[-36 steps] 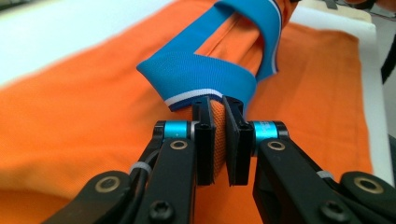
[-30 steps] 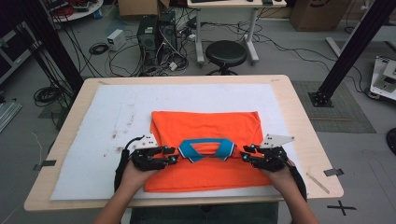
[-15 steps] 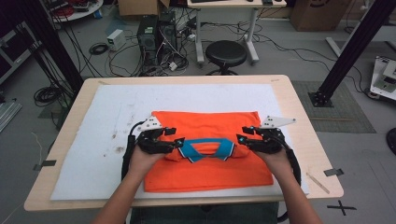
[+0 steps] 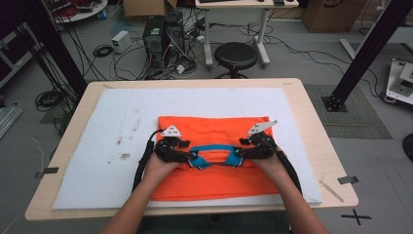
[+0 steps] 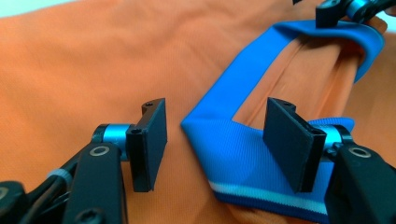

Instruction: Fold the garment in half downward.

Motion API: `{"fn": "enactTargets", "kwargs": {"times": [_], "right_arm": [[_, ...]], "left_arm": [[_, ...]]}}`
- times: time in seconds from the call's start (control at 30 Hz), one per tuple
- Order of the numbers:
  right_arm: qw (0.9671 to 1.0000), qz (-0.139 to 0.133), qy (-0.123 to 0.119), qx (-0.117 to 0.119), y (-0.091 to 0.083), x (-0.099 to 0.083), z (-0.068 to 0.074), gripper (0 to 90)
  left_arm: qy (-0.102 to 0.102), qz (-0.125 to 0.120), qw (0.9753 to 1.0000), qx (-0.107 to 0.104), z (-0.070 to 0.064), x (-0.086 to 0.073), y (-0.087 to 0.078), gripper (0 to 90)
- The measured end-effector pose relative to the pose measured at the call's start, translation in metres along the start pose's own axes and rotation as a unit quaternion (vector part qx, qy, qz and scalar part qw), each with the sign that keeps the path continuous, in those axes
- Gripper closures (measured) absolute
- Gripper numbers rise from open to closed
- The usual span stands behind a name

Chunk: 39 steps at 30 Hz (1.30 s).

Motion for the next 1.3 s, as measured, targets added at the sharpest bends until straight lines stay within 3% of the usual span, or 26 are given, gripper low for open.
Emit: {"fn": "enactTargets", "kwargs": {"times": [0.07, 0.1, 0.17, 0.23, 0.37, 0.5, 0.9, 1.3], "right_arm": [[0.9999, 0.011, -0.006, 0.004, 0.005, -0.007, 0.005, 54.8], [0.9999, 0.014, -0.007, 0.005, 0.007, -0.01, 0.007, 55.8], [0.9999, 0.004, -0.006, 0.008, 0.006, -0.012, 0.009, 61.8], [0.9999, -0.003, -0.005, 0.012, 0.006, -0.013, 0.01, 67.1], [0.9999, -0.005, -0.009, 0.01, 0.005, -0.012, 0.012, 77.0], [0.9998, -0.016, -0.013, -0.001, 0.001, -0.011, 0.011, 80.5], [0.9978, -0.063, -0.02, -0.009, -0.026, -0.002, 0.013, 82.1], [0.9952, -0.091, -0.035, -0.003, -0.052, -0.002, 0.025, 82.6]], "left_arm": [[0.004, 0.01, 0.9999, 0.005, -0.001, -0.006, 0.002, 40.4], [0.018, 0.018, 0.9996, 0.014, -0.004, -0.008, 0.003, 41.4], [0.028, 0.024, 0.9993, 0.012, -0.009, -0.01, 0.004, 48.6], [0.039, 0.029, 0.9985, 0.024, -0.009, -0.01, 0.005, 51.7], [0.041, 0.027, 0.9985, 0.026, -0.01, -0.01, 0.004, 62.7], [0.06, 0.025, 0.9973, 0.034, -0.014, -0.009, 0.002, 71.7], [0.098, -0.01, 0.9948, 0.025, -0.04, 0.003, -0.017, 75.0], [0.111, -0.033, 0.9933, 0.003, -0.059, 0.0, -0.028, 74.2]]}}
Point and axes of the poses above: each handheld gripper's, and its own axes: y roughly forward along the jaws, x roughly out of its top, z roughly to its left, the point moved 10 cm from there along y, roughly forward along the jaws, and after that the axes turned 13 degrees about -x, right-handed, at the moved point
